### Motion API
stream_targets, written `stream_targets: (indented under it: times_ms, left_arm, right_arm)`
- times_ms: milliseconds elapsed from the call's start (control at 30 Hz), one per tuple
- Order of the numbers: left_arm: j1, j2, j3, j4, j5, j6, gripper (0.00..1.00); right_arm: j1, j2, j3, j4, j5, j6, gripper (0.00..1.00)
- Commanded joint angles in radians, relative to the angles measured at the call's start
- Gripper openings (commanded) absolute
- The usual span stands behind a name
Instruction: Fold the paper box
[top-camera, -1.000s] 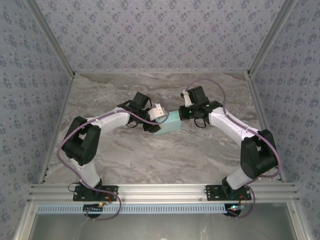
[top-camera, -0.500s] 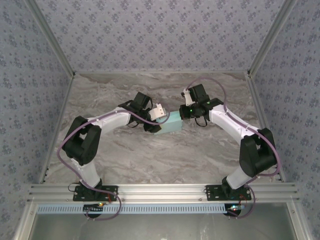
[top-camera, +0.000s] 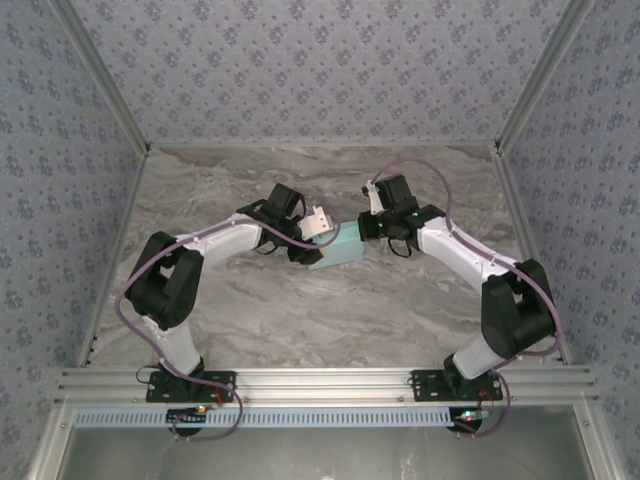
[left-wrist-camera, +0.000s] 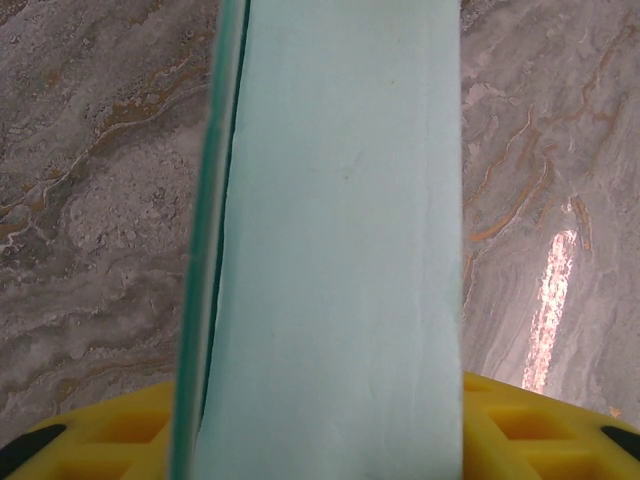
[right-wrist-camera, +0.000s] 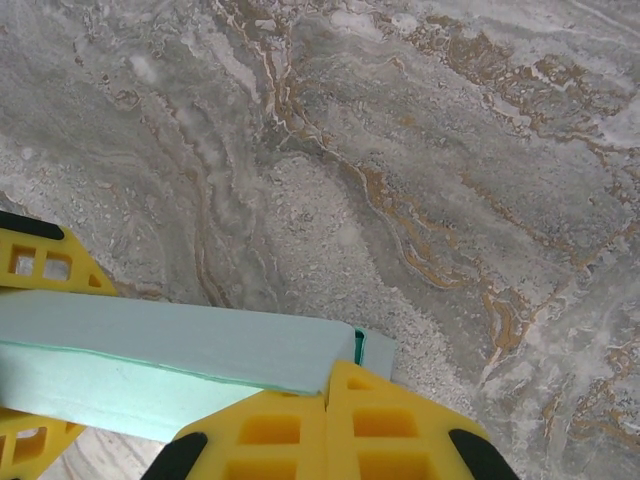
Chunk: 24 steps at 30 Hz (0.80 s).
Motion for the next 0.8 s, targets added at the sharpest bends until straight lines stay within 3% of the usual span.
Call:
stream_targets:
  times_ms: [0,600,767]
  left_arm:
    - [-0.013,0.028,0.013,0.013,0.008,0.005,0.51]
    - [-0.006,-0.086,-0.067,0.134,-0.055,-0.059,0.64]
    - [0.032,-0.184,-0.16,0.262,-0.016,-0.208,0.73]
  right_arm:
    - [0.035,0.001,-0.08,-0.008,-0.038,-0.026,0.0]
    - [0.048,-0.085,-0.141,0.044,0.006,0.032,0.0]
    - [0.058,-0.093,-0.161,0.062,0.028,0.057,0.0]
